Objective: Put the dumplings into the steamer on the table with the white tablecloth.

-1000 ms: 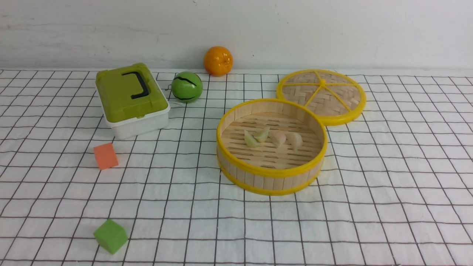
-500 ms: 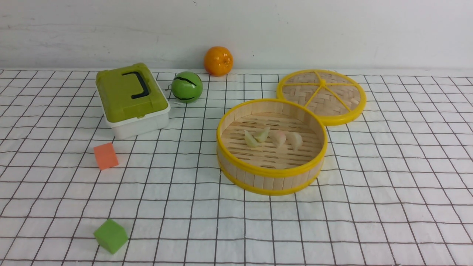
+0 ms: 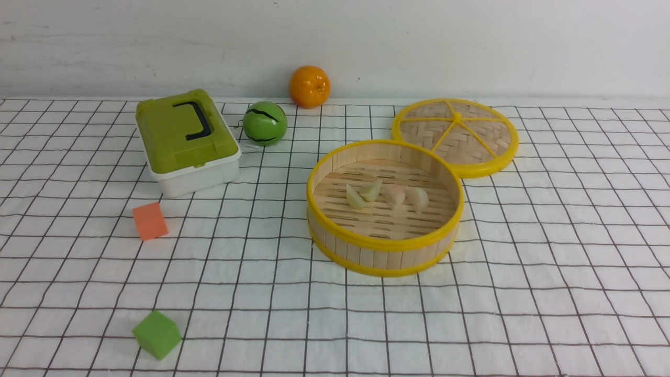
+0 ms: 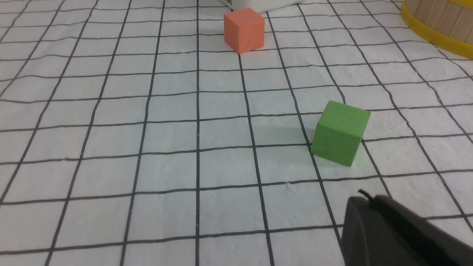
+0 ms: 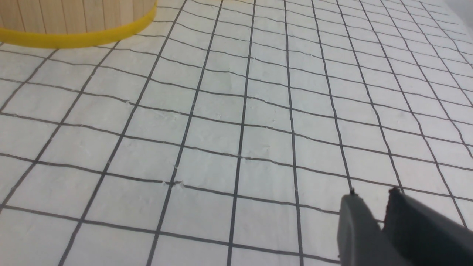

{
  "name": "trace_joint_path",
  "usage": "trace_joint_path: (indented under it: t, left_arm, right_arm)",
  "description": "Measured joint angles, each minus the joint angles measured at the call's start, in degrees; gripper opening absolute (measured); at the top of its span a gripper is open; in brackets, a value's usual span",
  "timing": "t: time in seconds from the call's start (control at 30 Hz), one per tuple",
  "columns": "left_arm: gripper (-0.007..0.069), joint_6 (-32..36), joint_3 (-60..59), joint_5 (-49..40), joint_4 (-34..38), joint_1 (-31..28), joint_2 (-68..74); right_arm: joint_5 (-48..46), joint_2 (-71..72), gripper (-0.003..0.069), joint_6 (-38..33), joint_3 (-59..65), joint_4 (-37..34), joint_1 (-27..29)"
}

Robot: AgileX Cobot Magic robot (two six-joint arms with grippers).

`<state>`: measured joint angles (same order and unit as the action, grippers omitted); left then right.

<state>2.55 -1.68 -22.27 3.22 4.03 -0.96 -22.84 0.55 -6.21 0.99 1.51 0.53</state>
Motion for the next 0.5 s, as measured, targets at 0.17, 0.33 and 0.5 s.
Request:
trace_joint_path:
  t: [0.17,0.33,0.5]
  left_arm:
    - [-0.0011,0.0,0.0,0.0,0.0,0.0,0.0]
    - [-0.0008,0.0,0.0,0.0,0.0,0.0,0.0]
    - [-0.0005,0.0,0.0,0.0,0.0,0.0,0.0]
  right_arm:
    - [0.0,0.0,0.0129,0.0,0.0,0.0,0.0]
    - [0.0,0.0,0.0136,0.0,0.0,0.0,0.0]
    - [0.0,0.0,0.0142,0.0,0.0,0.0,0.0]
